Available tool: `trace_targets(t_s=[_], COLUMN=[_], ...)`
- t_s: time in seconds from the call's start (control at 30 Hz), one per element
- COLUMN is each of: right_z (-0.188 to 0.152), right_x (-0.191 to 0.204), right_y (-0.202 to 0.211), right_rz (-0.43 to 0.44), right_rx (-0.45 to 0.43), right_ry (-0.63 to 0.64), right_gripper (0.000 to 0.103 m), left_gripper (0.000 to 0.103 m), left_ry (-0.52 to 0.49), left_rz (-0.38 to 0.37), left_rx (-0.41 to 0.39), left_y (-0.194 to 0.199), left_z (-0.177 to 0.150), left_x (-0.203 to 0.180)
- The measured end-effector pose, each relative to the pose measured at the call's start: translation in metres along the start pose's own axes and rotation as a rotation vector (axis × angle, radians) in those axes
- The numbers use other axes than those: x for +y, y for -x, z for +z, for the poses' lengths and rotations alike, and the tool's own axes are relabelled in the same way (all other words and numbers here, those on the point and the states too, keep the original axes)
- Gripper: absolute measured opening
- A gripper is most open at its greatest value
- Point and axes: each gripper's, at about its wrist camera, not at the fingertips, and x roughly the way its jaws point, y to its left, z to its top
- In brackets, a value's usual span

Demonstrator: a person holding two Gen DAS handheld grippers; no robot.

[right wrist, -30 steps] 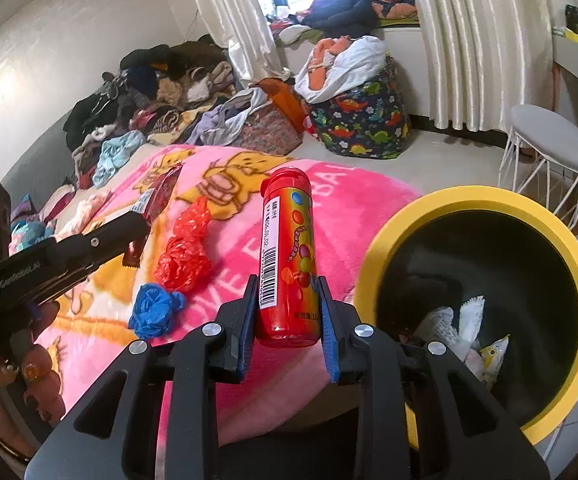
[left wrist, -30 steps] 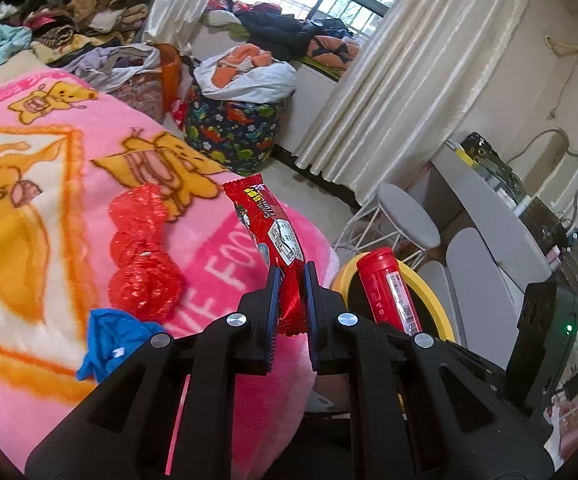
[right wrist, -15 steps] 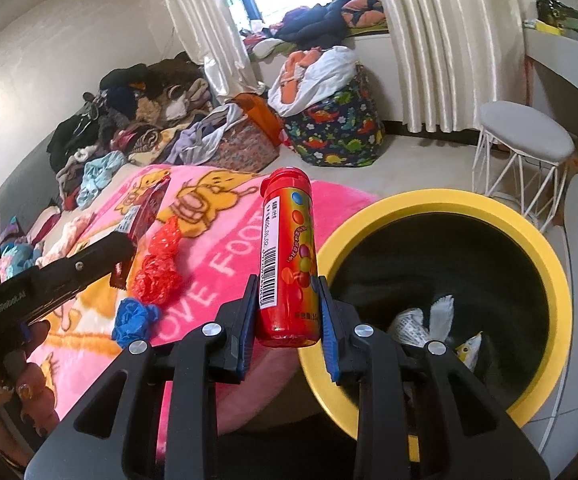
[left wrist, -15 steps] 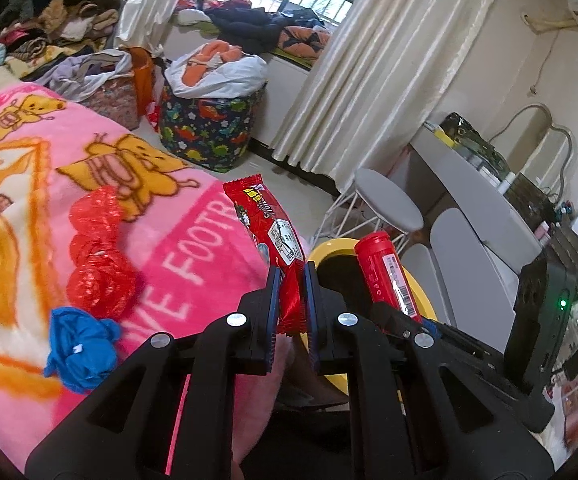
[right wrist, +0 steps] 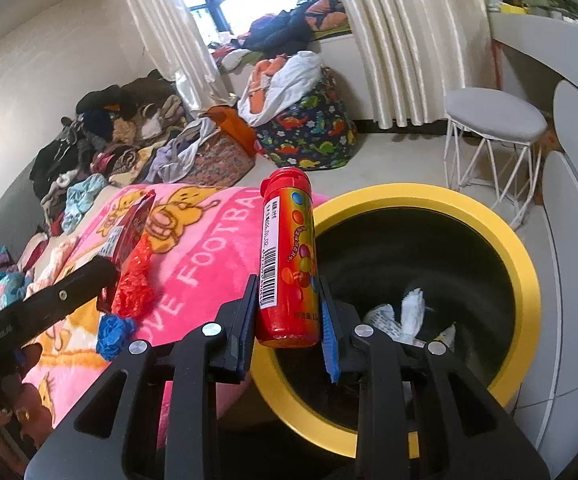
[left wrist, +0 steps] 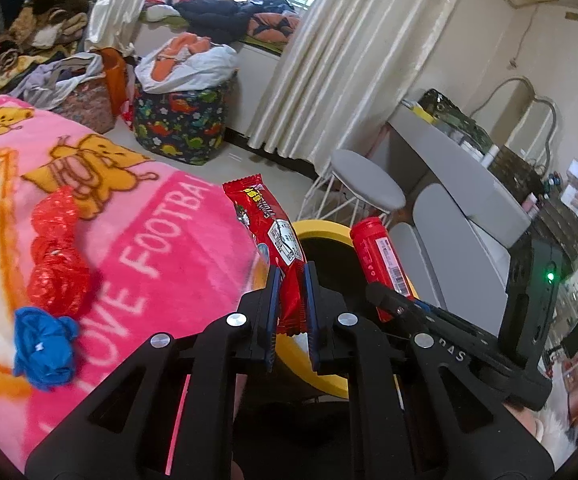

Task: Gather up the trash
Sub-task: 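Carry the red snack bar and red candy tube in both grippers over the bin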

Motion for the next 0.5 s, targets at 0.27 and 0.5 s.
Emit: trace_targets(t_s=[0.27, 0.5], right_z=[0.001, 0.0], right_x=[-0.022, -0.041], right_y=[0.003, 0.004], right_rz=[-0.029, -0.058], right_rx=[-0.013, -0.017], right_ry=[-0.049, -0.087], right_gripper=[0.026, 0.026], left_gripper=[0.007, 0.007], left_ry=[-0.047, -0.083], left_rz=[-0.035, -0.063], left_rx=[0.037, 0.079], left_y=[-0.016, -0.033], left_z=[-0.006, -0.012], left_x=[-0.022, -0.038])
